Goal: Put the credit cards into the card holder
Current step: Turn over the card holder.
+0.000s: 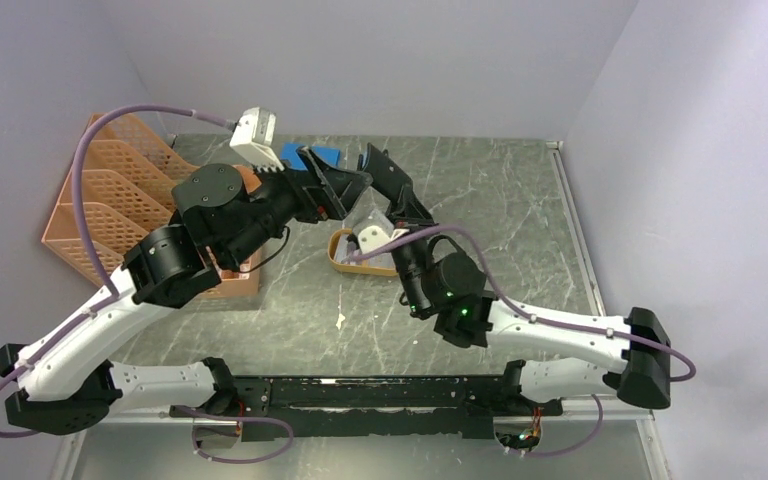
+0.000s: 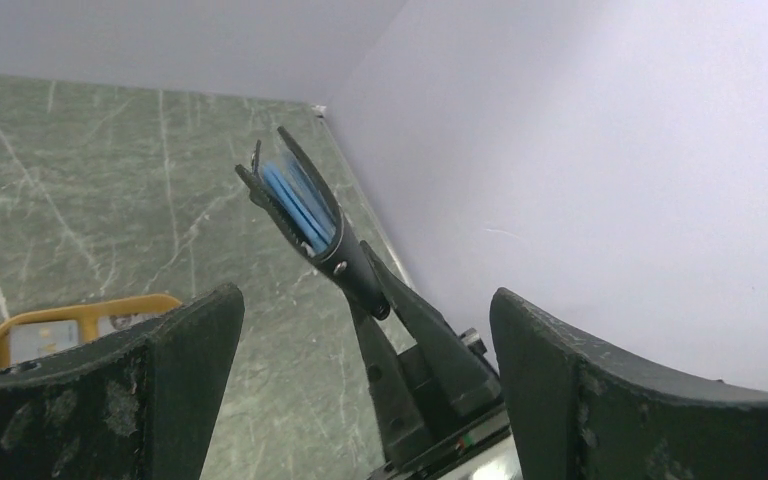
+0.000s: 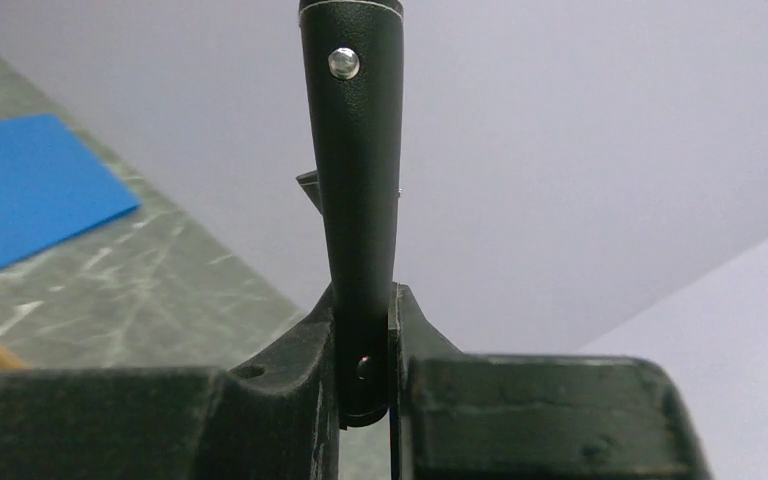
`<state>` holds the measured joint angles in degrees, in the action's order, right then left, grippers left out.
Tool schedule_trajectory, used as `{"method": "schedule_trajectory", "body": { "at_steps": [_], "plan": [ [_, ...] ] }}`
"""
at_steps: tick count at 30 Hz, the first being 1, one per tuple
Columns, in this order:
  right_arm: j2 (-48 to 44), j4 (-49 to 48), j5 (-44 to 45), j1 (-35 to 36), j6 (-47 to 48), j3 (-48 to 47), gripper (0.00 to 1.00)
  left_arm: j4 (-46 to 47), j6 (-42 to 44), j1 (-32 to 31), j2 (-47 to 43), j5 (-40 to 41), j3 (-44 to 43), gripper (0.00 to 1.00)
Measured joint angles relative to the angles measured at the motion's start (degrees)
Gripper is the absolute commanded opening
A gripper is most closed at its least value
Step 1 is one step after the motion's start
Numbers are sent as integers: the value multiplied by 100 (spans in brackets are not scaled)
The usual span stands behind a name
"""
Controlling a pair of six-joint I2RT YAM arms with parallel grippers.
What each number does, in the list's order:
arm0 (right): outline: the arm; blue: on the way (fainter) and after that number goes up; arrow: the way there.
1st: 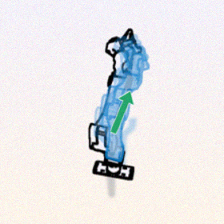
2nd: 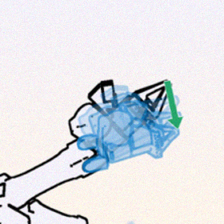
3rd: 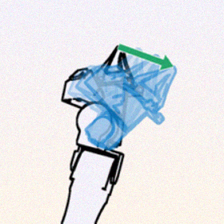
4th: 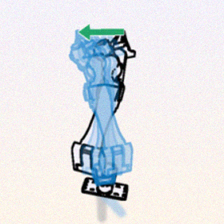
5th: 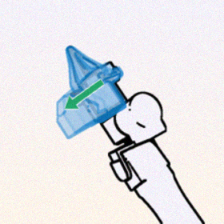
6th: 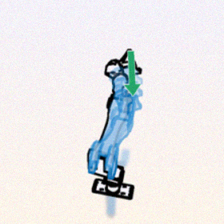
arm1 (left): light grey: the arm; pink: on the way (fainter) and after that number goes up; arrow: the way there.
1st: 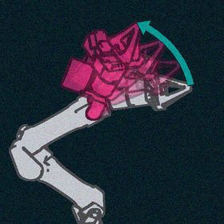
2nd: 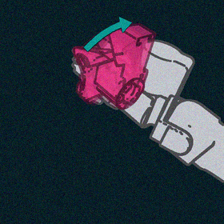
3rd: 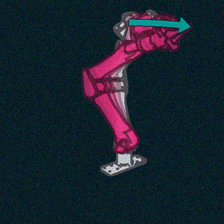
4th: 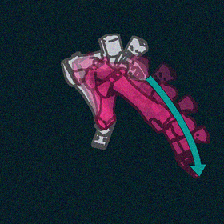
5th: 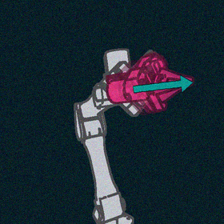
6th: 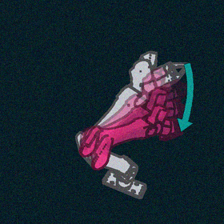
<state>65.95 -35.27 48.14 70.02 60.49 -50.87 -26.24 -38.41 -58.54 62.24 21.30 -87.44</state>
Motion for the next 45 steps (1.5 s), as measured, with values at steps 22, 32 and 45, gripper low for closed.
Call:
{"method": "schedule_trajectory", "body": {
  "at_steps": [22,32,45],
  "plan": [
    [588,-3875,-157,811,4975,643,0,321,-671,2,472,-459,-120,76],
    [586,-3908,-151,844,5042,643,0,645,-916,2,439,-745,354,48],
    [490,-3847,-90,898,4948,654,9,1093,-1086,-7,415,-949,509,5]
  ]
}}
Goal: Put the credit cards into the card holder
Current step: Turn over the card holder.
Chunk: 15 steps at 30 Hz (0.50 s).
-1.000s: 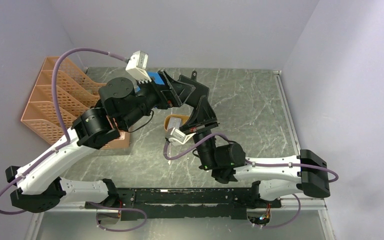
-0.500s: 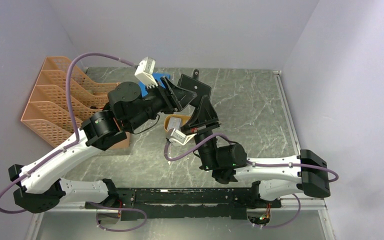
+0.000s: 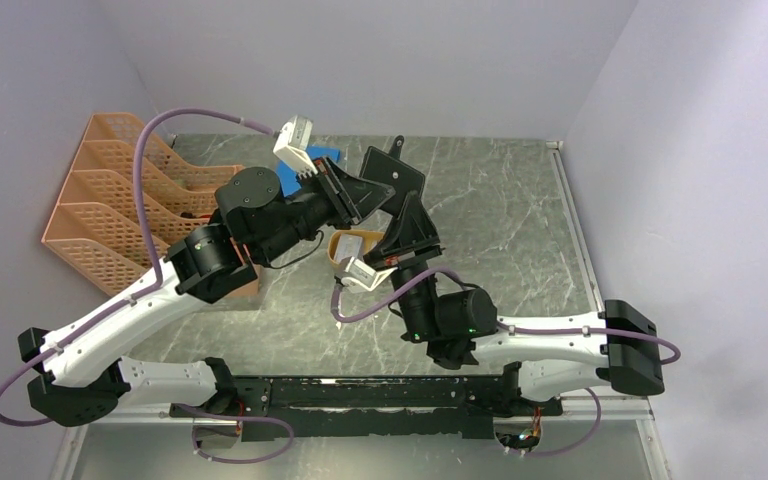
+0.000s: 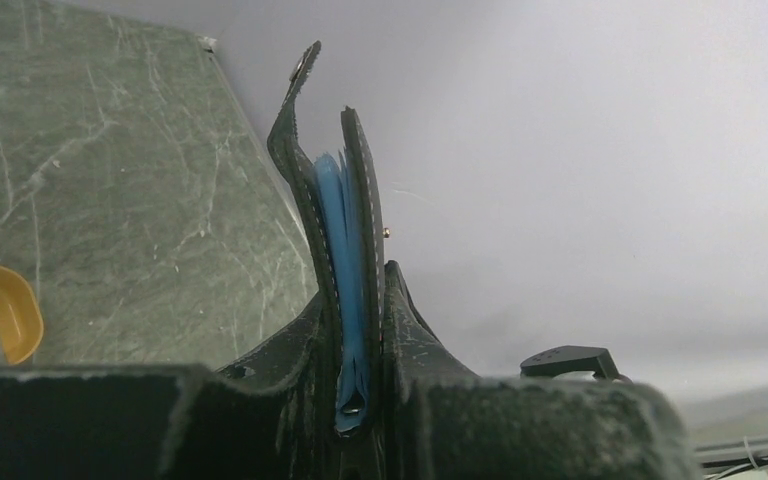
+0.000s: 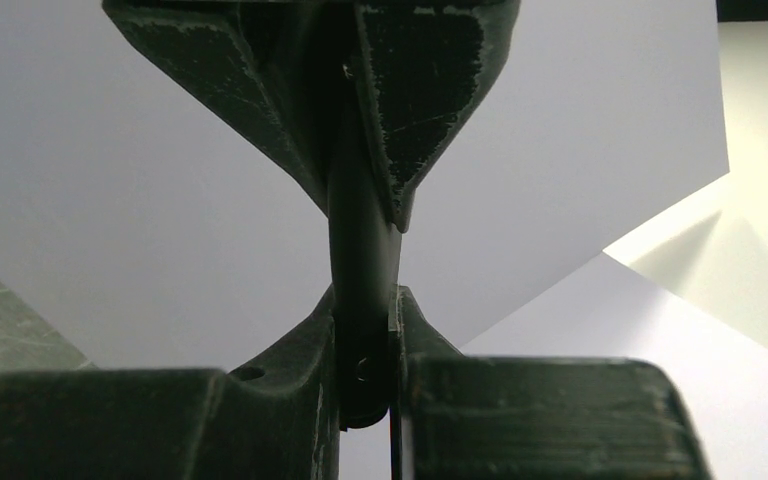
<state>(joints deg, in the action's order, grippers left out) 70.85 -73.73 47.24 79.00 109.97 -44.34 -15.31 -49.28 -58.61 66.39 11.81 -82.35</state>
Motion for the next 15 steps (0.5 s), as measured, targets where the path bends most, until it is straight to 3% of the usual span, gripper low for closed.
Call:
{"method": "schedule_trajectory", "body": {
  "at_steps": [2,3,6,11,15],
  "plan": [
    [-72,170,76,28,-107,0,40,26,13,-2,-15,4,46,5],
    [-111,297,111,46,-223,0,52,28,39,-4,-31,17,70,5],
    [-358,1429,350,101,-1078,-144,70,7,269,33,-98,286,131,5],
    [-791,4542,146,131,-3823,-1080,76,-127,933,179,-358,970,79,5],
    [-1263,6588,-1244,-365,-6306,-1519,80,-321,1784,190,-743,1231,-151,5]
  ]
}}
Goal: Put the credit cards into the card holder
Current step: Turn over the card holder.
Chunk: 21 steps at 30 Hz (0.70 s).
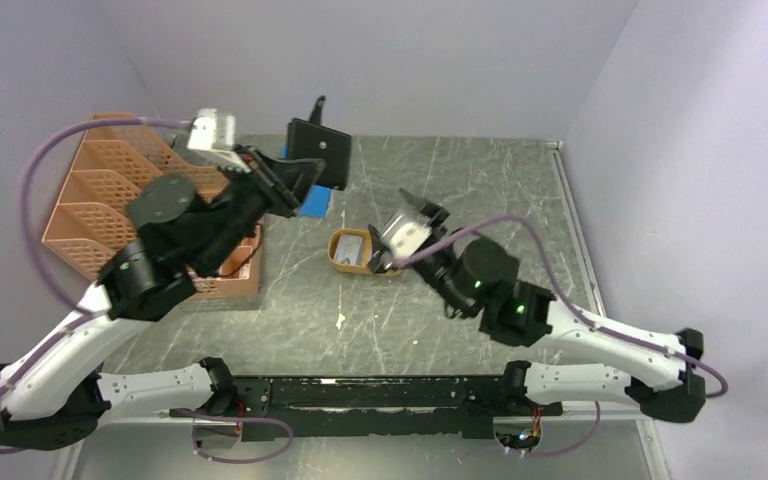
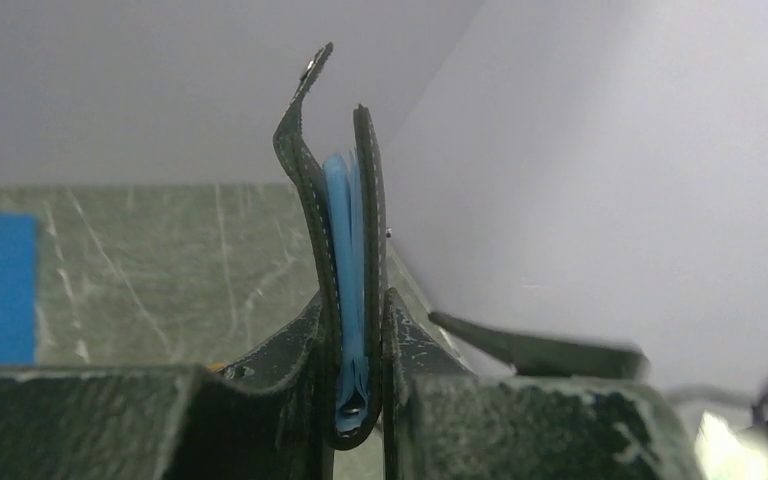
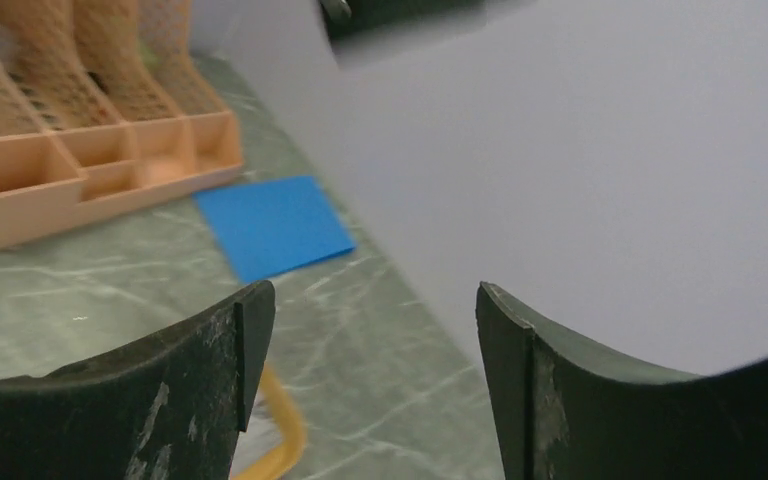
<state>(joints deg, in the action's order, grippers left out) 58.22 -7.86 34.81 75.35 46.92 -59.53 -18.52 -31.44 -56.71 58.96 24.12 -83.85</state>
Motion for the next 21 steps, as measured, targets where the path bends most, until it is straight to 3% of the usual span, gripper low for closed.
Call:
{"method": "schedule_trajectory", "body": {
  "at_steps": [4,8,14,21],
  "plan": [
    [-695,824,-2059,-1502,-2199,245,83,-216,839,11,-546,-474,-81,5],
    [-1126,715,-4074,-2494,-4151,343,95,-350,1397,13,-1025,-1683,-13,5],
    [-1217,-531,-6395,-2822,-6693,535,98,-385,1825,13,-1054,-3862,127,5],
    [-1019,-1779,-7517,-2841,-8594,610,97,-391,2044,13,-560,-5274,90,5]
  ]
}}
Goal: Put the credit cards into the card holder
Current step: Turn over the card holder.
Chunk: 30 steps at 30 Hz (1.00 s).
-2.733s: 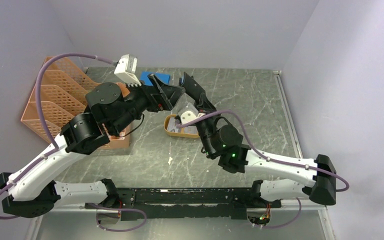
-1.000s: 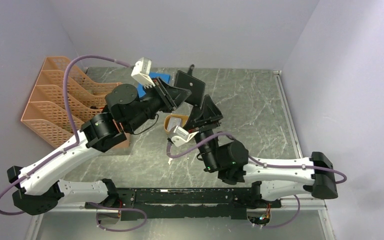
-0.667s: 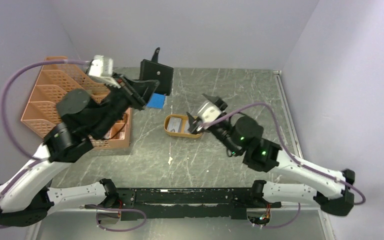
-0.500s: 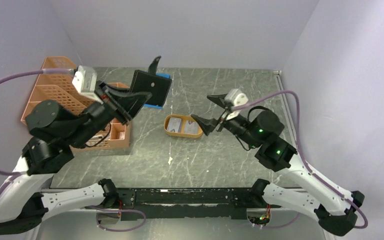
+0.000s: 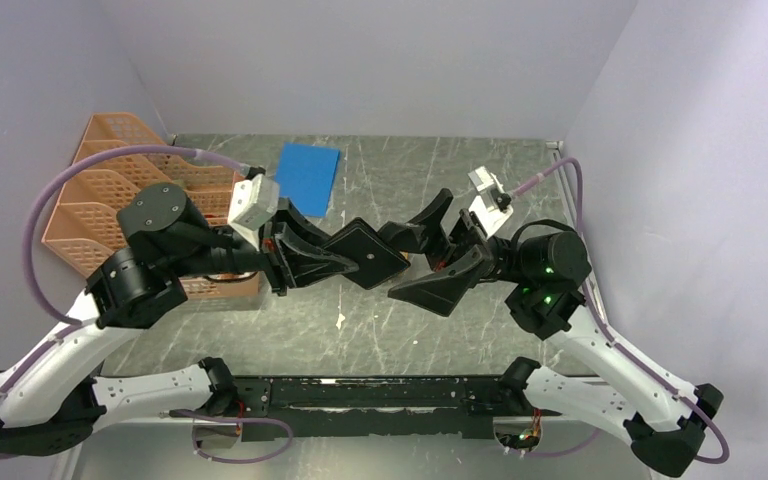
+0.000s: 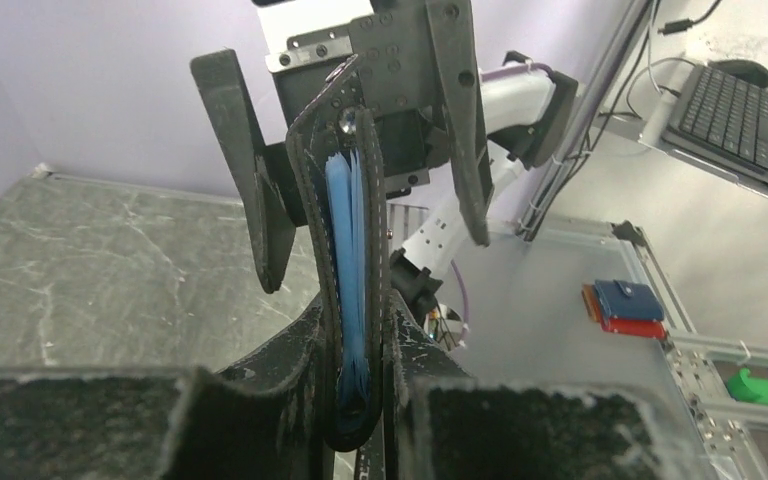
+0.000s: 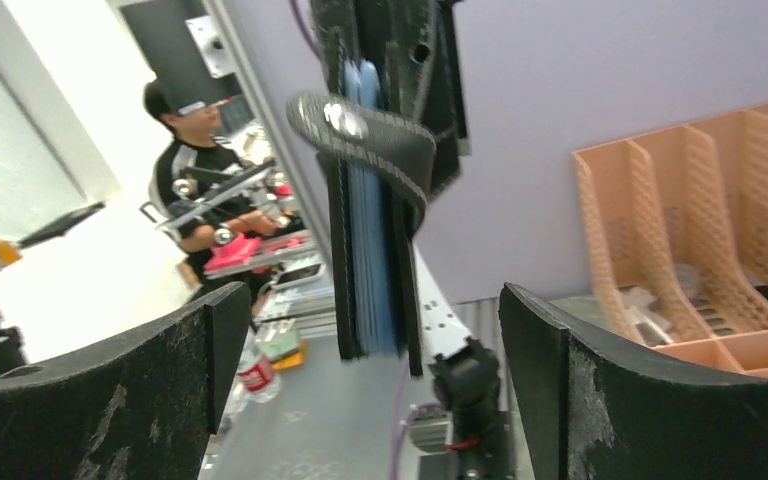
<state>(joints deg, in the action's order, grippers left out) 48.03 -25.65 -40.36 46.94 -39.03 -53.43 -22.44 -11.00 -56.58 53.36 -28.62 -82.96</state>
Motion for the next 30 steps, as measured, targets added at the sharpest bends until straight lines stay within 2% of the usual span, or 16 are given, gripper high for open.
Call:
{"method": "schedule_trajectory", "body": {
  "at_steps": [3,8,14,20,27,28,30],
  "plan": [
    [55,-278,-195,0,-439,0,92,-20,35,0,127,-254,0,5],
    [190,-522,-317,-2,-879,-24,69,-15,57,0,125,-428,0,5],
    [365,-570,-365,-2,-1091,-46,62,-9,57,0,74,-481,-2,5],
    [470,-809,-398,-4,-1327,-46,45,-9,55,0,105,-511,-2,5],
    [549,-1088,-555,-7,-1471,-52,11,7,33,2,103,-509,-2,6],
    [560,-1115,-560,-7,-1456,-52,6,26,4,2,101,-507,-2,10],
    [568,-1158,-564,-11,-1408,-52,0,52,-55,2,101,-490,0,31]
  ]
}}
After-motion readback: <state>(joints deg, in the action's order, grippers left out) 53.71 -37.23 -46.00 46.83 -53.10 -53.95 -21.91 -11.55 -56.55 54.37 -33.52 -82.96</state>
